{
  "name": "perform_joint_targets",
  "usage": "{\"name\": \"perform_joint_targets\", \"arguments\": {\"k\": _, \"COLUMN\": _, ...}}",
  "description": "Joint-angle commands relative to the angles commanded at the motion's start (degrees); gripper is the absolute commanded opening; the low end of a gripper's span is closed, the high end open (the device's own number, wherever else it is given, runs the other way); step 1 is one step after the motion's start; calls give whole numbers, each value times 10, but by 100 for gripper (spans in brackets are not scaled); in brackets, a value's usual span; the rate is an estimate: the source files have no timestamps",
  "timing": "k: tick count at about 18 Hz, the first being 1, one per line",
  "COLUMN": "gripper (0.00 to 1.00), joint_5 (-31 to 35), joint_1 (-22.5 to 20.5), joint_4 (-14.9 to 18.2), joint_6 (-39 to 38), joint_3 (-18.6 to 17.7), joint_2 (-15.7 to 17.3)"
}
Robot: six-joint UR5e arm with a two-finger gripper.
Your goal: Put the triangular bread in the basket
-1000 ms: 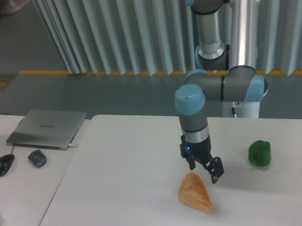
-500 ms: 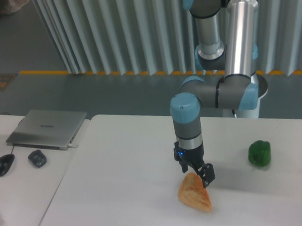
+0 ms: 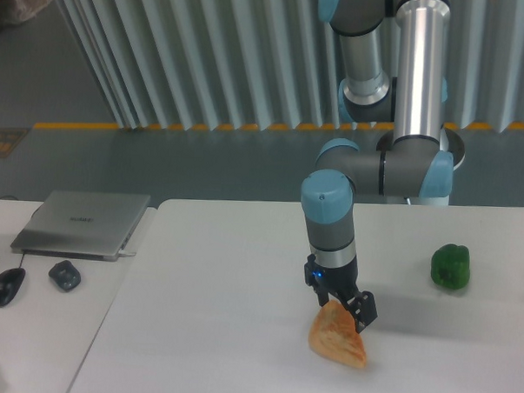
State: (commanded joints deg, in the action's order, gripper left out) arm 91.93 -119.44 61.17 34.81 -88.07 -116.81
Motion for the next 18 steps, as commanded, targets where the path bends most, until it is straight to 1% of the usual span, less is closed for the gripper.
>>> {"name": "perform_joint_targets", "arguments": {"k": 3, "gripper": 100, "joint_5": 1, "joint_1": 2, "joint_4": -1, "joint_6": -3, "joint_3": 0, "joint_2": -5}}
{"name": "perform_joint_targets", "arguments": {"k": 6, "gripper": 100, "joint_5": 16, "joint_1": 3, "joint_4": 0, "joint_6": -2, "joint_3": 0, "joint_2": -11}}
{"name": "perform_joint_targets", "arguments": {"k": 7, "gripper": 97, "joint_5": 14, "joint_1": 3, "joint_4": 0, "joint_6": 0, "joint_3": 0, "joint_2": -11}}
{"name": "perform_joint_targets", "arguments": {"k": 8, "gripper": 76, "joint_5": 13, "joint_1": 3, "joint_4": 0, "joint_6": -2, "joint_3": 0, "joint_2": -11}}
{"name": "perform_joint_targets", "arguments": {"k": 9, "gripper": 71, "joint_5": 15, "joint_1": 3, "joint_4": 0, "joint_6": -2, "joint_3": 0, "joint_2": -12}}
{"name": "perform_joint_targets", "arguments": {"k": 10, "gripper": 69, "joint_5": 18, "joint_1": 4, "joint_4": 0, "joint_6": -1, "joint_3": -1, "joint_2": -13}}
{"name": "perform_joint_targets", "arguments": {"k": 11, "gripper": 62, "joint_5": 22, "joint_1": 4, "joint_4": 1, "joint_6": -1, "joint_3": -1, "joint_2": -15}}
{"name": "perform_joint_targets", "arguments": {"k": 12, "gripper": 49, "joint_5": 32, "joint_1": 6, "joint_4": 1, "joint_6": -3, "joint_3": -1, "joint_2": -14}}
{"name": "perform_joint_targets", "arguments": {"k": 13, "gripper": 38, "joint_5": 32, "joint_1": 8, "joint_4": 1, "joint_6": -3, "joint_3": -3, "joint_2": -13}}
{"name": "perform_joint_targets", "arguments": {"k": 14, "gripper": 36, "joint_5": 32, "joint_1": 8, "joint_4": 1, "joint_6": -2, "joint_3": -4, "joint_2": -14}}
{"name": "perform_joint_targets", "arguments": {"k": 15, "gripper": 17, "joint_5": 33, "joint_1": 8, "joint_4": 1, "joint_6": -2, "joint_3": -4, "joint_2": -14}}
{"name": "perform_joint_targets", "arguments": {"k": 17, "gripper": 14, "joint_5": 28, "joint_1": 6, "joint_4": 3, "joint_6": 3, "joint_3": -4, "joint_2": -6}}
{"name": "perform_joint_targets", "arguments": {"k": 18, "gripper": 13, "joint_5": 24, "joint_1": 2, "joint_4": 5, "joint_6": 4, "joint_3": -3, "joint_2": 3}}
